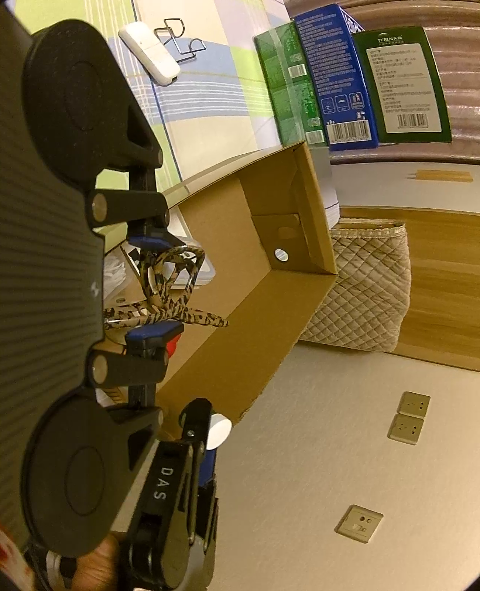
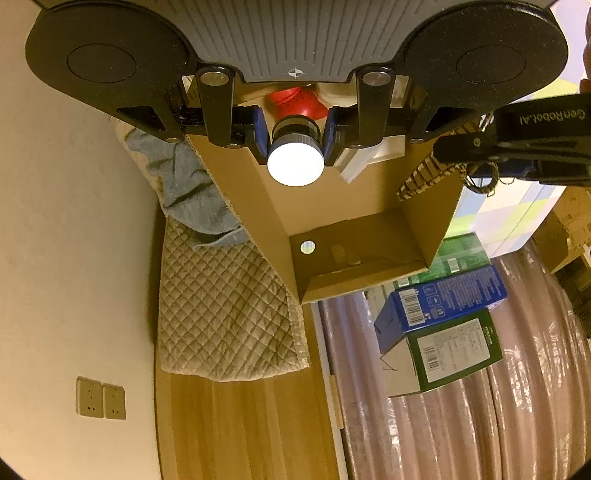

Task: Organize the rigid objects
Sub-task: 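Carry the hair clip and white jar with both tools over the cardboard box, then open the left tool to drop the hair clip while the right tool holds the jar above the box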

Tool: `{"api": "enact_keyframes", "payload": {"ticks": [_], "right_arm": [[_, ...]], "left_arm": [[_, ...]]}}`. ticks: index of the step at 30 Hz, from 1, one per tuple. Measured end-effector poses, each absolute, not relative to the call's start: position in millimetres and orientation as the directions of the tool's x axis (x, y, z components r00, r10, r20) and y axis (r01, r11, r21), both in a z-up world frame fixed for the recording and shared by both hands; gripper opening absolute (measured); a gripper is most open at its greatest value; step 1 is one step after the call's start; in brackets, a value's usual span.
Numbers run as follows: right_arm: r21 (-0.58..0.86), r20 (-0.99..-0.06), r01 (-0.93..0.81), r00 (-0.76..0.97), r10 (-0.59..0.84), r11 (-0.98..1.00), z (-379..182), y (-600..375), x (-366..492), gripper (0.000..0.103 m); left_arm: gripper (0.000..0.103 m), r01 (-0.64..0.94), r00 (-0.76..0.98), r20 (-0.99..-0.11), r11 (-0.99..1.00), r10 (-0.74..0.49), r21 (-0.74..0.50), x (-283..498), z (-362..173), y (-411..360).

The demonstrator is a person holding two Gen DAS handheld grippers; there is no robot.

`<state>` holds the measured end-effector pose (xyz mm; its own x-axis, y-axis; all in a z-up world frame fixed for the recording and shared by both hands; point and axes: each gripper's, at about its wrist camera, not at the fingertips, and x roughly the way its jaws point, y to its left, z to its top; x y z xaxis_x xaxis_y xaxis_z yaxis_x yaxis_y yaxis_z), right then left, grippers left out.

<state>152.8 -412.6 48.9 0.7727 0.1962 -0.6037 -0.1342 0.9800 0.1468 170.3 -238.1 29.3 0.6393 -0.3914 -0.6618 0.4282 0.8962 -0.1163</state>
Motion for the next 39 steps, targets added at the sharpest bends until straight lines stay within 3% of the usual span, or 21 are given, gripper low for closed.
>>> {"api": "enact_keyframes", "payload": {"ticks": [25,39], "right_arm": [[0.158,-0.615,-0.131,0.762,0.201,0.979,45,-412,158,0.027],[0.157,-0.612,-0.144,0.762,0.211,0.977,49,-405,155,0.027]], "left_arm": [[0.034,0.438,0.637,-0.664,0.892,-0.392,-0.107,179,27,-243],[0.034,0.364,0.682,-0.641,0.924,-0.353,-0.121,172,40,-206]]}}
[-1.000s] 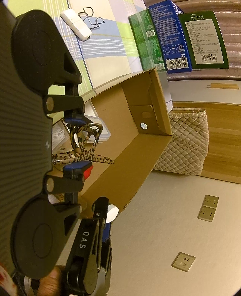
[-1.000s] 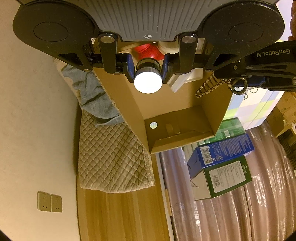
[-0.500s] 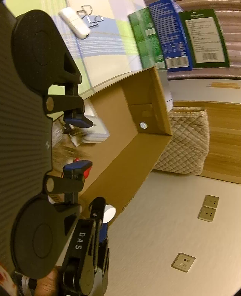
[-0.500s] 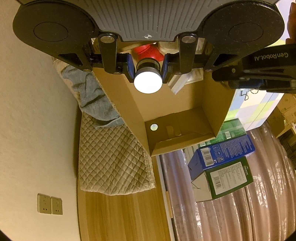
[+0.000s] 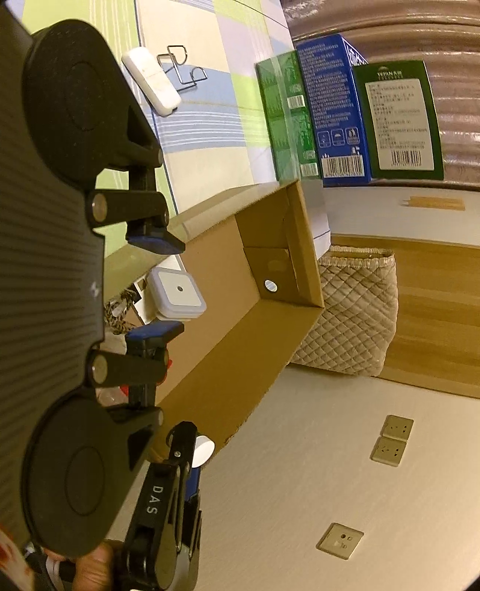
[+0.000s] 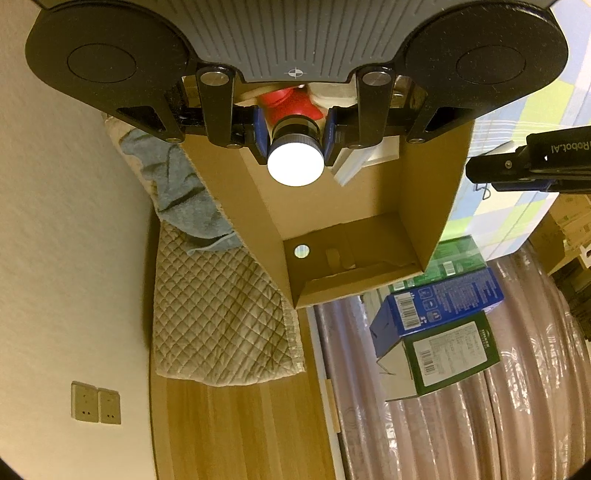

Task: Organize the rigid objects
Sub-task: 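Open the left tool to drop the hair clip while the right tool holds the jar above the box, then open the right tool to drop the white jar into the box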

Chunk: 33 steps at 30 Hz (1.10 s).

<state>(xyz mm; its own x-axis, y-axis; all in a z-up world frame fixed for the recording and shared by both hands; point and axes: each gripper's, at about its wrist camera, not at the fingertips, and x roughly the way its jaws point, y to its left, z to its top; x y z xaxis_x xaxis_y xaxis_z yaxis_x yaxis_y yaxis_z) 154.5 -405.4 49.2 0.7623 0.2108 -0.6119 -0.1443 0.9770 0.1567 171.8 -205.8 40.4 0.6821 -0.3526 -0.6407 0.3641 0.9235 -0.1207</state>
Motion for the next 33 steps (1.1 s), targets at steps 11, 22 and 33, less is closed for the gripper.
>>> {"api": "enact_keyframes", "payload": {"ticks": [11,22,33], "right_arm": [[0.150,-0.616,-0.162,0.757,0.220,0.975,51,-396,156,0.027],[0.140,-0.619,-0.168,0.754,0.219,0.976,51,-391,158,0.027],[0.152,-0.621,-0.162,0.751,0.222,0.975,50,-393,157,0.028]], "left_arm": [[0.034,0.348,0.687,-0.637,0.928,-0.349,-0.133,166,42,-198],[0.034,0.342,0.690,-0.632,0.929,-0.353,-0.145,164,43,-195],[0.035,0.327,0.695,-0.629,0.932,-0.348,-0.154,164,43,-189]]}}
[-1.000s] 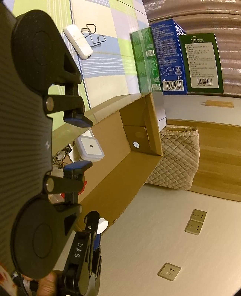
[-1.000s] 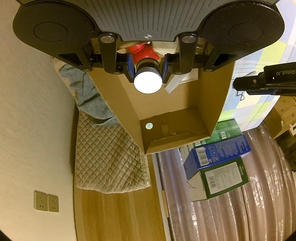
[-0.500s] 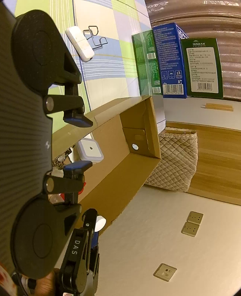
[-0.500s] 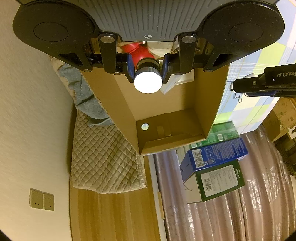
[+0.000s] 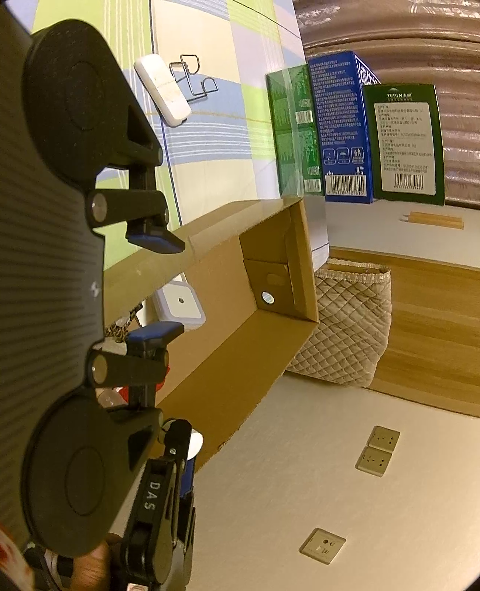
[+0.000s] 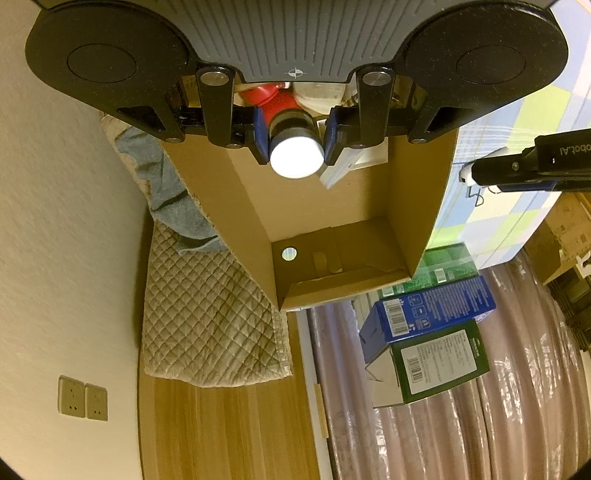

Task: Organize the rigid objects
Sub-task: 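Open the right tool to drop the white jar into the box, then move both tools back over the table toward the white bar and wire rack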

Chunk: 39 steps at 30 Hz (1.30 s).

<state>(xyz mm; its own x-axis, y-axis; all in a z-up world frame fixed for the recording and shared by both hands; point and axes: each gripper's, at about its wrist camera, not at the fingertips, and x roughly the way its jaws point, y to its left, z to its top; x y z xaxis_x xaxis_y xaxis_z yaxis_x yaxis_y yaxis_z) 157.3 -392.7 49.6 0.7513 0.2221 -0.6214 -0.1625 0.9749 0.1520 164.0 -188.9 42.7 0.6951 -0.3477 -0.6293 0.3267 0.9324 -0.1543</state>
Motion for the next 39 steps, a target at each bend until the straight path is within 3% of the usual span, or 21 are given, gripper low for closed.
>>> {"api": "enact_keyframes", "payload": {"ticks": [4,14,39], "right_arm": [[0.158,-0.600,-0.119,0.777,0.191,0.980,53,-397,152,0.048],[0.185,-0.581,-0.100,0.791,0.191,0.978,67,-397,135,0.050],[0.181,-0.571,-0.273,0.753,0.327,0.945,90,-292,79,0.057]], "left_arm": [[0.036,0.311,0.699,-0.631,0.938,-0.336,-0.154,161,41,-179],[0.040,0.253,0.710,-0.638,0.954,-0.297,-0.163,148,37,-141],[0.052,0.127,0.750,-0.632,0.980,-0.198,-0.156,94,46,-41]]}}
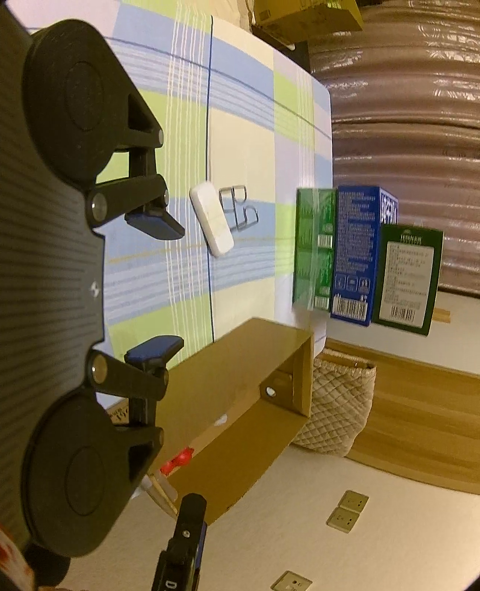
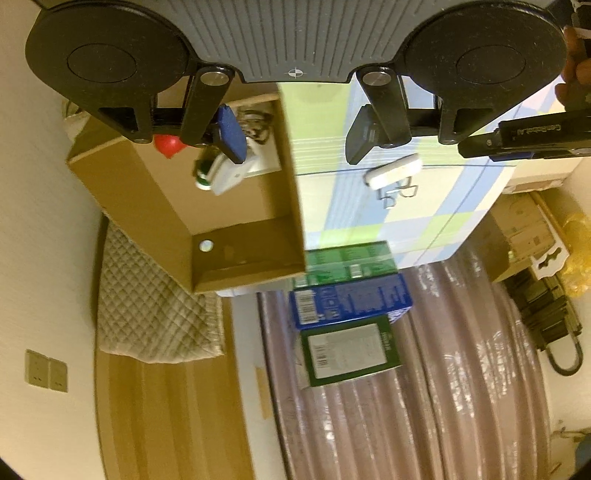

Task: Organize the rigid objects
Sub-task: 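Move both tools back over the table toward the white bar and wire rack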

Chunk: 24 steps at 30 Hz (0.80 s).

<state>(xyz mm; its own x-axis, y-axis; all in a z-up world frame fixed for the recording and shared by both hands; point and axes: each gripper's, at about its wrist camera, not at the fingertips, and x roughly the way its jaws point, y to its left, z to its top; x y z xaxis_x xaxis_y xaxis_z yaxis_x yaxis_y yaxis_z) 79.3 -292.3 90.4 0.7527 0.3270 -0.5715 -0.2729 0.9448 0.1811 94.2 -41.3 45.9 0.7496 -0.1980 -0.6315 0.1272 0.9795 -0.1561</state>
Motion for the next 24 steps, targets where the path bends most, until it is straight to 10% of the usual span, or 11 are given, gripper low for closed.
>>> {"api": "enact_keyframes", "payload": {"ticks": [24], "right_arm": [[0.199,-0.635,-0.416,0.635,0.440,0.887,30,-169,136,0.059]], "left_arm": [[0.057,0.050,0.732,-0.677,0.997,-0.071,-0.051,153,-12,72]]}}
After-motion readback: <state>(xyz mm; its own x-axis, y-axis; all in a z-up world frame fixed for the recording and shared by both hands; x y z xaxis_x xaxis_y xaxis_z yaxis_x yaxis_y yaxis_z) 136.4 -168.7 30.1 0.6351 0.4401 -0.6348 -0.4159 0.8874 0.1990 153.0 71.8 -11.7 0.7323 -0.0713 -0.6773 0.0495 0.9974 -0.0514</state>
